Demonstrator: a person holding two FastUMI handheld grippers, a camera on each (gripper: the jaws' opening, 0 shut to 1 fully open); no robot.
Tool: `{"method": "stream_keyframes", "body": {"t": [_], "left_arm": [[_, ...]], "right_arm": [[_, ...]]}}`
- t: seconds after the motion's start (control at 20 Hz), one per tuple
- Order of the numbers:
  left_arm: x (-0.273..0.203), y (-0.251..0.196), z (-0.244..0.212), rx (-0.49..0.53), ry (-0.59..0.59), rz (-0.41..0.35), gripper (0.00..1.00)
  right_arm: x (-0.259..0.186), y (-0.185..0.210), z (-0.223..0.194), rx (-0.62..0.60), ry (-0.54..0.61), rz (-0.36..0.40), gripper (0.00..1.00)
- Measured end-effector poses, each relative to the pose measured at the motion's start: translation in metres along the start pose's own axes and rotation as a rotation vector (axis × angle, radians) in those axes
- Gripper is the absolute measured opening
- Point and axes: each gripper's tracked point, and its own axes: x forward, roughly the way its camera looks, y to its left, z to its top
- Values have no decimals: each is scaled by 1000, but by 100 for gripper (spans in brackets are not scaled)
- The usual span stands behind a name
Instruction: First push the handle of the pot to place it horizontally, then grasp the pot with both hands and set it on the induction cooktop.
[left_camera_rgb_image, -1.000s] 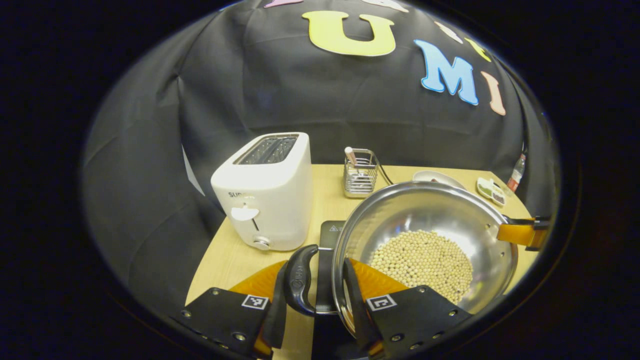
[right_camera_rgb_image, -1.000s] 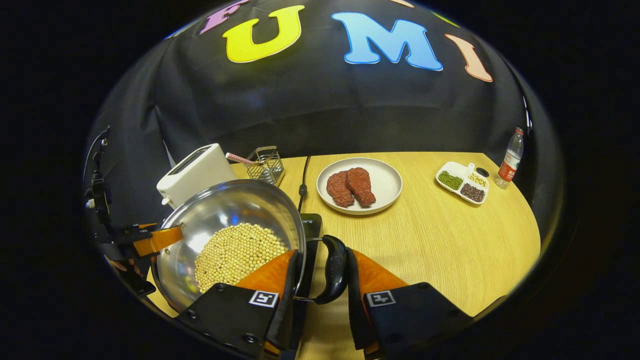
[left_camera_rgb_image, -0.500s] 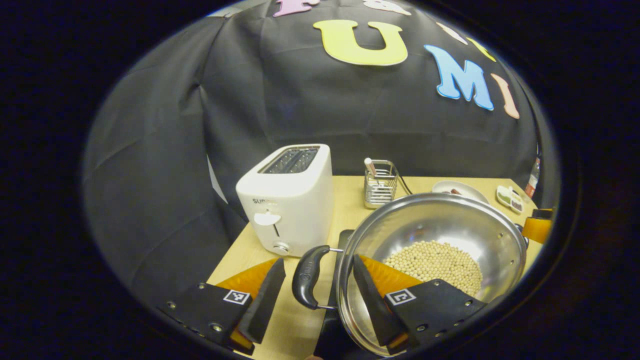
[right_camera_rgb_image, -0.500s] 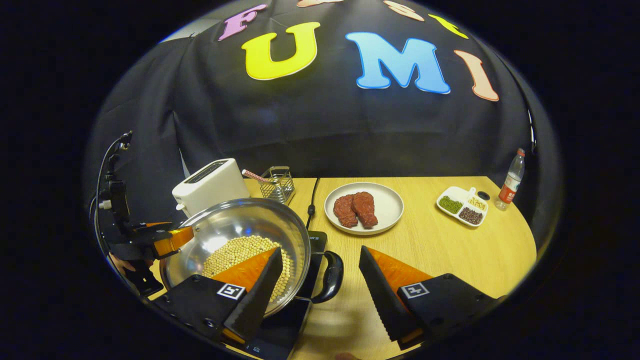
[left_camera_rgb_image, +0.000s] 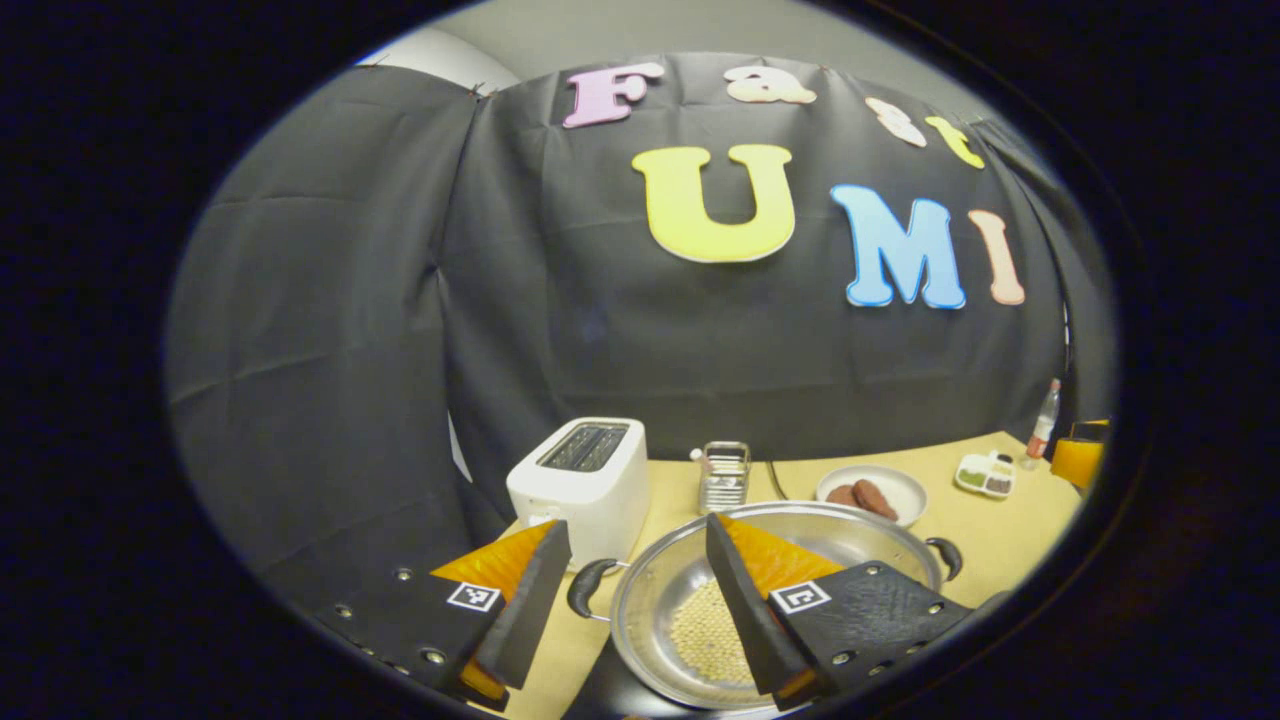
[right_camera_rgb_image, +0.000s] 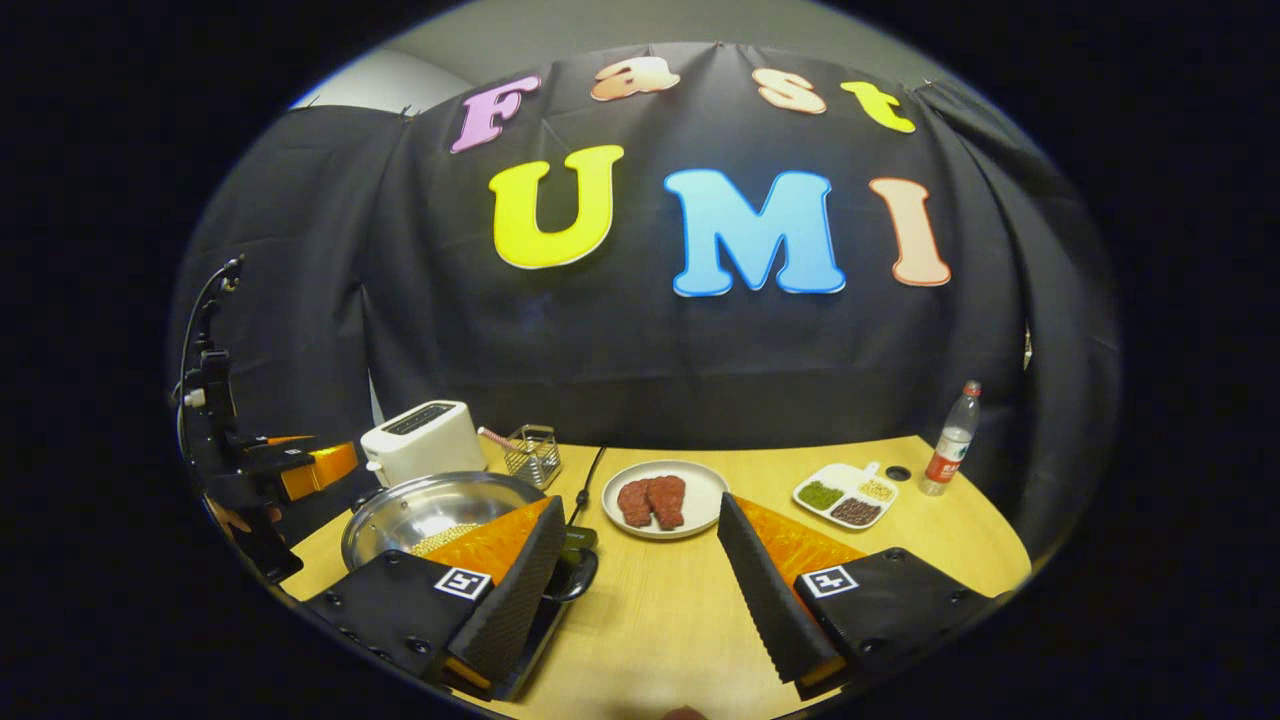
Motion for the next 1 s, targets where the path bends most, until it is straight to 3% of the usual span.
{"method": "stream_keyframes", "body": {"t": [0.3,0.45,0.5,0.6,0.65,0.8,0.85,1.0], "left_arm": [[-84,-71,59,-44,-98,-58,80],[-129,-106,84,-25,-160,-81,85],[-145,-115,90,-18,-175,-86,80],[-181,-137,101,-2,-198,-103,80],[-198,-145,106,5,-207,-104,80],[-247,-171,118,-2,-237,-113,80],[-261,-178,118,-2,-242,-113,80],[-299,-193,124,-3,-263,-121,80]], "right_arm": [[-74,-67,32,-28,-112,-44,96],[-113,-100,41,-27,-157,-64,92],[-126,-109,44,-22,-168,-68,92],[-151,-126,47,-10,-190,-74,96],[-163,-134,48,-6,-201,-75,92],[-200,-155,51,-9,-230,-72,96],[-211,-160,53,-8,-237,-71,92],[-245,-177,53,-34,-259,-80,96]]}}
